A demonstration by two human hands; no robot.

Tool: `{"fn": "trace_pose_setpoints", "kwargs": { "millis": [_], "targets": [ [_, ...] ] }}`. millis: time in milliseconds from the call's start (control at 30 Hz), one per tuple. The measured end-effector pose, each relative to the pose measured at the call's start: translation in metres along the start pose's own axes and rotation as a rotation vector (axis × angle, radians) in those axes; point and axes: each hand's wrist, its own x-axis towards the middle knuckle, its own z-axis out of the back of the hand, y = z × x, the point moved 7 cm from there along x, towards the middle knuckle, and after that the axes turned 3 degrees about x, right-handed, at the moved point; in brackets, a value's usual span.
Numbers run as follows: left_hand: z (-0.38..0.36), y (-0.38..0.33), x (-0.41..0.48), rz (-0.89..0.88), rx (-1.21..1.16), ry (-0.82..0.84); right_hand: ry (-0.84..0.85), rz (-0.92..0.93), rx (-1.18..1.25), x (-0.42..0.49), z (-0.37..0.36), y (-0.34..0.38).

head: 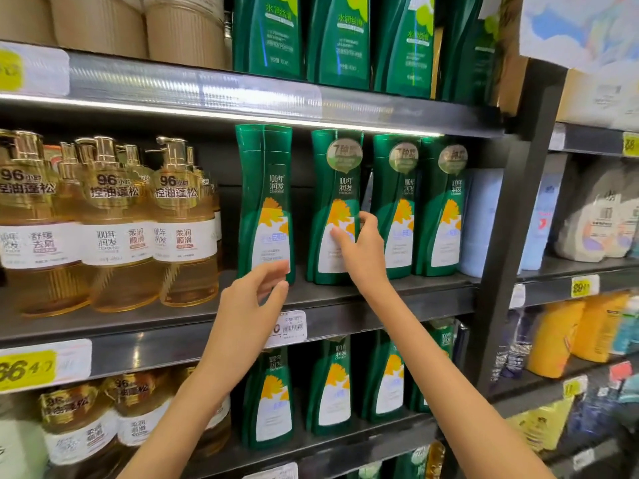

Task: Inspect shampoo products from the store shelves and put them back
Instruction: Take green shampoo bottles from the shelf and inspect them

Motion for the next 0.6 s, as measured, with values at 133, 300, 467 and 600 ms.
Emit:
{"fn": "trace_pose_setpoints", "kwargs": {
  "millis": [133,300,467,600],
  "targets": [
    [0.006,0.005,-0.003,0.017,-0.031,-0.009,-0.078,0.001,0.076,-0.011,0.004,0.007],
    [-0.010,-0.010,-0.014,0.047,-0.188,0.020,-0.101,-0.037,0.196,-0.037,0.034,0.015],
    [-0.057,-0.032,-0.055,0.118,-0.386,0.139,-0.008,-0.094,0.289,-0.087,0.067,0.008],
    [-0.094,-0.023,-0.101,0.251,-0.362,0.070,0.180,-0.177,0.386,-0.131,0.075,-0.021]
  ]
}}
